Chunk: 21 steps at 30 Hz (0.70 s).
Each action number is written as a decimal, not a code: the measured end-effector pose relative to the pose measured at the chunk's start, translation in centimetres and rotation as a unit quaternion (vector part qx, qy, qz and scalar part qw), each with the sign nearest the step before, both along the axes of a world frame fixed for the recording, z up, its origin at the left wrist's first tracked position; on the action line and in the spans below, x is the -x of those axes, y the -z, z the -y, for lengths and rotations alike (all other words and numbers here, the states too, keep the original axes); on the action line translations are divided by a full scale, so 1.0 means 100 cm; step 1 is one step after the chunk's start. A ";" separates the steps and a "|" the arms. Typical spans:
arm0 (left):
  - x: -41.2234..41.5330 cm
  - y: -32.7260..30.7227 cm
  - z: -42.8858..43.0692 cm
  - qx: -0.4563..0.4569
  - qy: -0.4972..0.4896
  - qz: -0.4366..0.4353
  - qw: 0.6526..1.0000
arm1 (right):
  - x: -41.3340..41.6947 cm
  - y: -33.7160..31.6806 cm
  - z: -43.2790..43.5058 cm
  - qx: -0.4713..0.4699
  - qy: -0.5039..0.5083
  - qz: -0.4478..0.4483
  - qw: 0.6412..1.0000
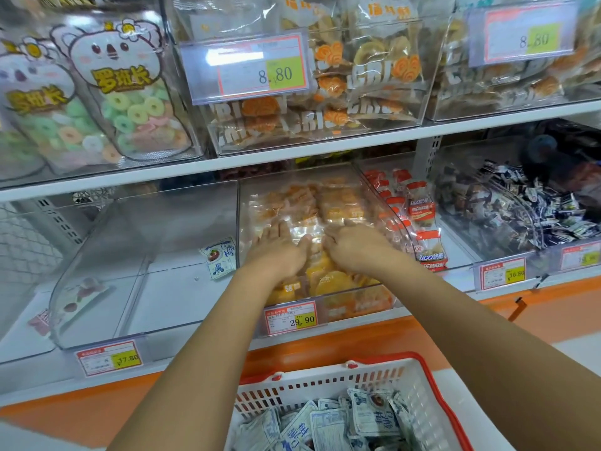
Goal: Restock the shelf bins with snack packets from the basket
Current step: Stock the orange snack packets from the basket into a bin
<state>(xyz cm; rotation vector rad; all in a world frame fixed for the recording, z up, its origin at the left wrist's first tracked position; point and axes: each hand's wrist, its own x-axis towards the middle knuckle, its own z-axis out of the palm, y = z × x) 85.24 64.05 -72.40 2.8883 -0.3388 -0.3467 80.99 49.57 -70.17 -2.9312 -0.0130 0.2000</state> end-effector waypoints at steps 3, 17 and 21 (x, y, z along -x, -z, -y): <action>0.003 0.002 0.000 -0.009 0.003 0.012 1.000 | -0.004 0.005 -0.003 0.036 -0.030 0.002 0.999; 0.018 -0.006 -0.005 0.117 -0.037 0.101 0.987 | 0.021 0.016 -0.003 -0.055 0.028 0.262 0.963; 0.076 -0.013 -0.026 0.277 -0.009 0.271 0.922 | 0.051 0.006 -0.007 -0.174 -0.013 0.406 0.897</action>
